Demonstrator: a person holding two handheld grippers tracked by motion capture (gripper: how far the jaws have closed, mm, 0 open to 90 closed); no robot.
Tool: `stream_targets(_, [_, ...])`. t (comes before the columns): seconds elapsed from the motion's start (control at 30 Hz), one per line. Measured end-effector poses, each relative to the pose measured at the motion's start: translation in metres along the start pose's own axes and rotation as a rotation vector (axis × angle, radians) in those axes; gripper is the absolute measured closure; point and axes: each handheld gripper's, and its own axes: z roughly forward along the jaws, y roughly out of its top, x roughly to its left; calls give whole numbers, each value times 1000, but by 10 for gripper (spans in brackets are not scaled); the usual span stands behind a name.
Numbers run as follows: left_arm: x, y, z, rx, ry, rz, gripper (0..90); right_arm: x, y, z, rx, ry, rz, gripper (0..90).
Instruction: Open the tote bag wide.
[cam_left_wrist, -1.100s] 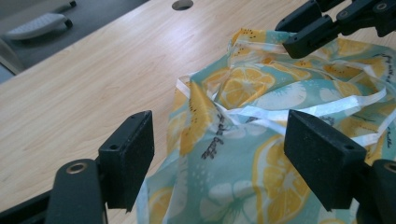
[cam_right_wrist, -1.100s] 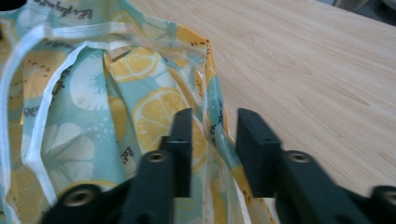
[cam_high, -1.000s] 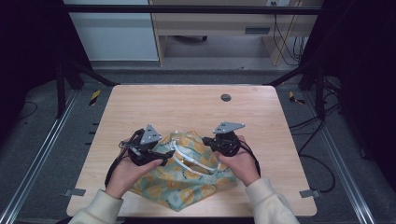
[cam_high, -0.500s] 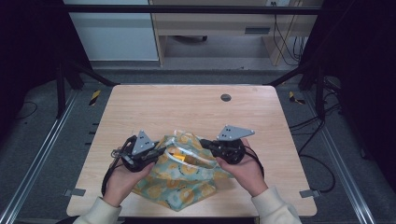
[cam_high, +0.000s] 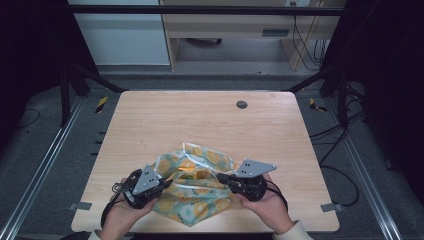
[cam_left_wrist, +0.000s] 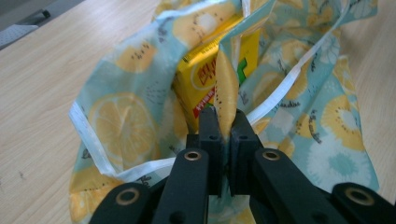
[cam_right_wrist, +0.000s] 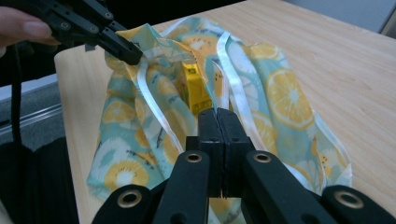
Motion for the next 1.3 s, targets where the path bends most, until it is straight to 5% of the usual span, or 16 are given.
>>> stream_targets(0.23, [0, -12, 9, 64, -41, 17, 883, 3, -10, 0, 34, 34, -24, 898])
stream_targets(0.53, [-4, -27, 33, 228, -68, 78, 888, 2, -32, 17, 217, 52, -32, 900])
stream_targets(0.7, [-3, -29, 37, 254, -67, 81, 889, 4, -36, 22, 279, 44, -32, 900])
stream_targets(1.0, [-5, -29, 40, 262, -63, 84, 891, 5, -37, 24, 273, 53, -27, 899])
stream_targets(1.2, [-3, -29, 39, 251, -64, 68, 891, 4, -30, 16, 220, 44, -23, 776])
stream_targets(1.3, [-3, -29, 38, 249, -63, 71, 891, 2, -24, 7, 192, 21, -23, 648])
